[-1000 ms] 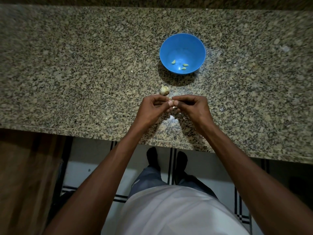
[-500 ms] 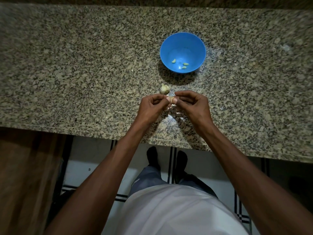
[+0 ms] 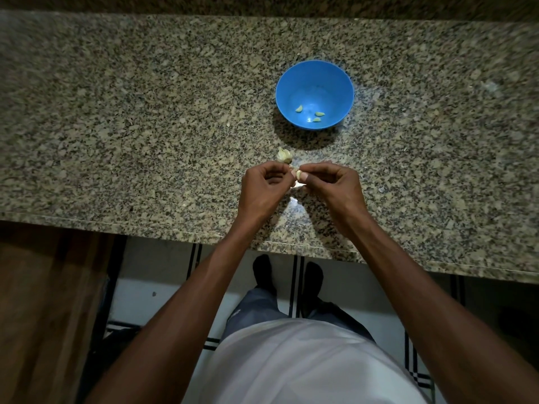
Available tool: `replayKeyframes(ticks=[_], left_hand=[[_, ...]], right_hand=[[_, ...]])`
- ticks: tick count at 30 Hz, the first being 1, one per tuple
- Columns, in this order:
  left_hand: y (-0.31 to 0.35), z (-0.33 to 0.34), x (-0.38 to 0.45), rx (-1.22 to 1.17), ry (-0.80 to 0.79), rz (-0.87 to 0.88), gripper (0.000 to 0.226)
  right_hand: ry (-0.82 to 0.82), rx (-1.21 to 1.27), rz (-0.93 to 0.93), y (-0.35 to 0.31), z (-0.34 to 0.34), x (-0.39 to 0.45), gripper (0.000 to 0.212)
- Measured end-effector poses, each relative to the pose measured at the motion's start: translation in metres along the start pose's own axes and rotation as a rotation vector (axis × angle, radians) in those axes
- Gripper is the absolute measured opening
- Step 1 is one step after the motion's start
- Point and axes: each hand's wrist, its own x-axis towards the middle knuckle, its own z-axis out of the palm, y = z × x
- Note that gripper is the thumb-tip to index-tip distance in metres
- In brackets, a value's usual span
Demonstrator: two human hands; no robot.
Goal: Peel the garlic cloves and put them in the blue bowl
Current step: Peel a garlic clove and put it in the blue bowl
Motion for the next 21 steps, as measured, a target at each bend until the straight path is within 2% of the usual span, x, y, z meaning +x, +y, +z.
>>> replayKeyframes(ticks=[7,10,18,21], left_hand=[[-0.001,-0.001,-0.004,0.333,0.002,0.204,0.024],[0.002,-0.001,-0.005,0.405,-0.029,0.278,0.024],[0.003,0.001,-0.005,0.493,-0.039,0.306,0.025],[0.003,0.003,-0.005,0.520,0.005,0.294,0.023]], right_hand=[[0.000,-0.262,-0.078,-0.006,-0.003,-0.001,0.032],[0.004,-0.322,-0.078,-0.009,-0.003,-0.001,0.035],[0.011,-0.413,-0.083,-0.012,-0.002,0.001,0.038],[0.014,-0.424,-0.100,-0.011,0.000,0.000,0.036]])
